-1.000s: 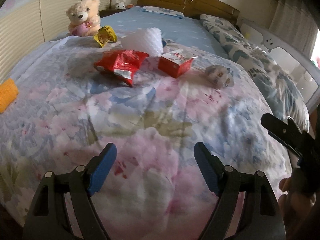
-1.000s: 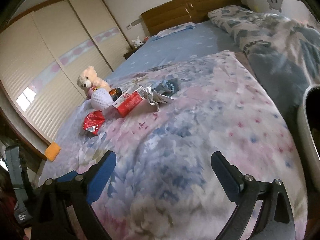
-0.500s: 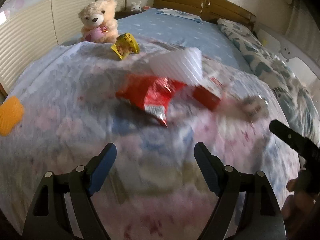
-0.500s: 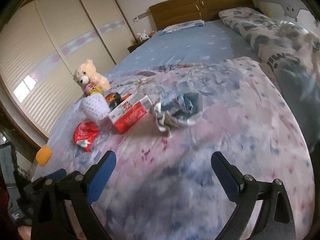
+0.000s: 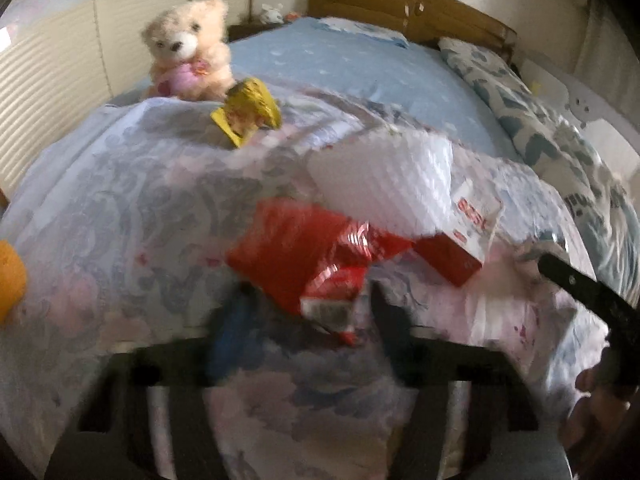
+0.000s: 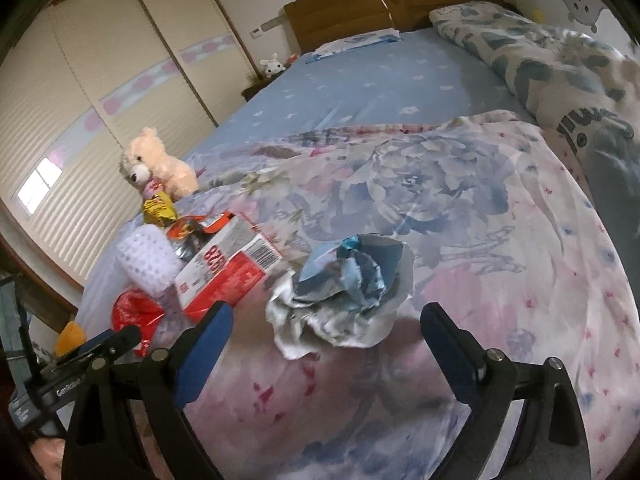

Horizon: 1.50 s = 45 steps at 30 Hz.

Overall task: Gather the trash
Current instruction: 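Grasp the red chip bag with the left tool while the right tool grasps the crumpled white paper, then carry the chip bag and crumpled paper over the trash bin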

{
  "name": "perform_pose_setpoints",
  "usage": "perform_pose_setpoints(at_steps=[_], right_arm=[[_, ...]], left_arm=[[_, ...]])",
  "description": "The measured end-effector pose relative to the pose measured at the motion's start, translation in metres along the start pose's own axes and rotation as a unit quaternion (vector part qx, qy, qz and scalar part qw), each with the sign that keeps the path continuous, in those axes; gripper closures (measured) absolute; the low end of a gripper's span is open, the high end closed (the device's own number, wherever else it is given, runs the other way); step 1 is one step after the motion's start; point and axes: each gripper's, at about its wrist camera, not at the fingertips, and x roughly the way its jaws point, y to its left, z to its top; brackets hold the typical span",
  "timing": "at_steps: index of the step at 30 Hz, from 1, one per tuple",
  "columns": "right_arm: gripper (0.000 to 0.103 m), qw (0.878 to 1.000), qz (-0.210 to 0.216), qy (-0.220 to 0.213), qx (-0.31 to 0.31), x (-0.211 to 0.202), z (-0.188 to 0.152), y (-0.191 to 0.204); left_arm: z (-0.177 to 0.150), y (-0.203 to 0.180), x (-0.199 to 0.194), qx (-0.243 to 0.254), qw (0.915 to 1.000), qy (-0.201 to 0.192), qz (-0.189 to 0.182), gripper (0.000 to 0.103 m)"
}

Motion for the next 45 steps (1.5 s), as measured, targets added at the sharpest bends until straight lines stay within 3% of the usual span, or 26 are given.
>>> perform_pose_setpoints(at_steps=[2,6,8,9,25,45], right_arm=[[0.048,1.0,-0.004,-0.001,-0.001,0.0,0.0,-0.002],[0.065,1.0,0.007,-0.004,-0.005,-0.007,-0.002,-0.004],[0.079,1.0,0.014,-0.008,-0.004,-0.015,-0.005,-0.004],[0.08,1.0,0.016,-0.008,-0.004,-0.018,-0.006,-0.004],[0.085,0.999,0.035,-0.023,0.009,-0.083,-0.048,-0.017],[0.085,0.997,0.006,-0.063,0.048,-0.175,-0.088,-0.073]], left_arm=[[-0.002,-0.001,0.002,0.003,1.0,0.004,-0.008,0.08],[-0.01,-0.007,-0.007,0.014,0.9998,-0.005,-0.011,0.085],[-0.016,-0.01,-0.013,0.017,0.9997,-0.006,-0.014,0.085],[-0.019,-0.013,-0.017,0.019,0.9996,-0.007,-0.017,0.085],[-0.06,-0.074,-0.066,0.065,0.9957,-0.009,-0.065,0.085],[-0.095,-0.166,-0.097,0.139,0.9835,-0.004,-0.116,0.085]])
